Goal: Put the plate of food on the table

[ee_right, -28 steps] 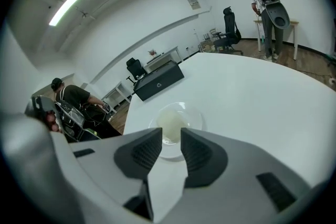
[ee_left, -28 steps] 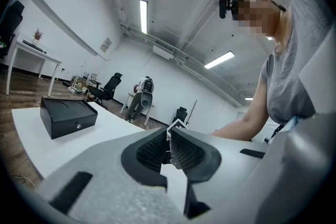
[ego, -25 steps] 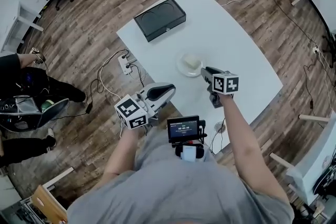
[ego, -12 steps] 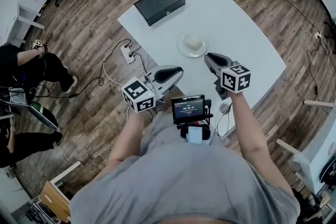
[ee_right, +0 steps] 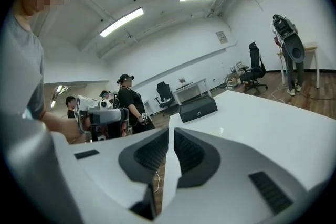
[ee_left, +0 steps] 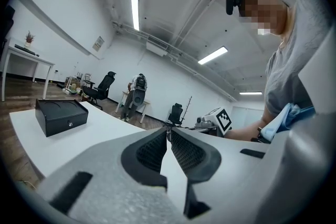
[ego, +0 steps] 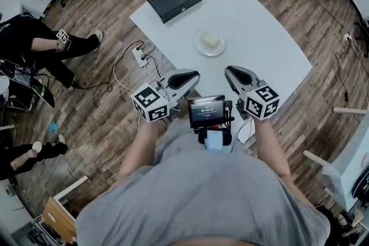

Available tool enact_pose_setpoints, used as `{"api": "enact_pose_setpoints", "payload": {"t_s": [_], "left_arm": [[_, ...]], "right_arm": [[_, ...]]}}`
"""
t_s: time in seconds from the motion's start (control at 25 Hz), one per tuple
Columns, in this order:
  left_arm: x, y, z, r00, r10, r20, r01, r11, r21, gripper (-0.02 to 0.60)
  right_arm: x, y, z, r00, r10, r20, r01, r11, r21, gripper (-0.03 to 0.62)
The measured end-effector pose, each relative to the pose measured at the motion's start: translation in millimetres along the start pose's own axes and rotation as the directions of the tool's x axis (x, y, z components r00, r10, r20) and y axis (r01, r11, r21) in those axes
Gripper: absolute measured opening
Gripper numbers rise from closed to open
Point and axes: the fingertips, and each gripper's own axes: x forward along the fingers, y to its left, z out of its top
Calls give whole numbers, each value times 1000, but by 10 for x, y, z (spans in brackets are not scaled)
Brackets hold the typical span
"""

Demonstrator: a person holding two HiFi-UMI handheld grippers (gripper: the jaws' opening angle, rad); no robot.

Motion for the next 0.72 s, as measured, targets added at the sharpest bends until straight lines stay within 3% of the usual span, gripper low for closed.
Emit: {"api": "enact_pose_setpoints", "payload": {"t_s": [0.72], "left_arm": [[-151,-253,88,999,2,35,-3,1000,25,31]], "right_arm": [[-453,473,117,997,50,61,-49,999,-22,29]]}}
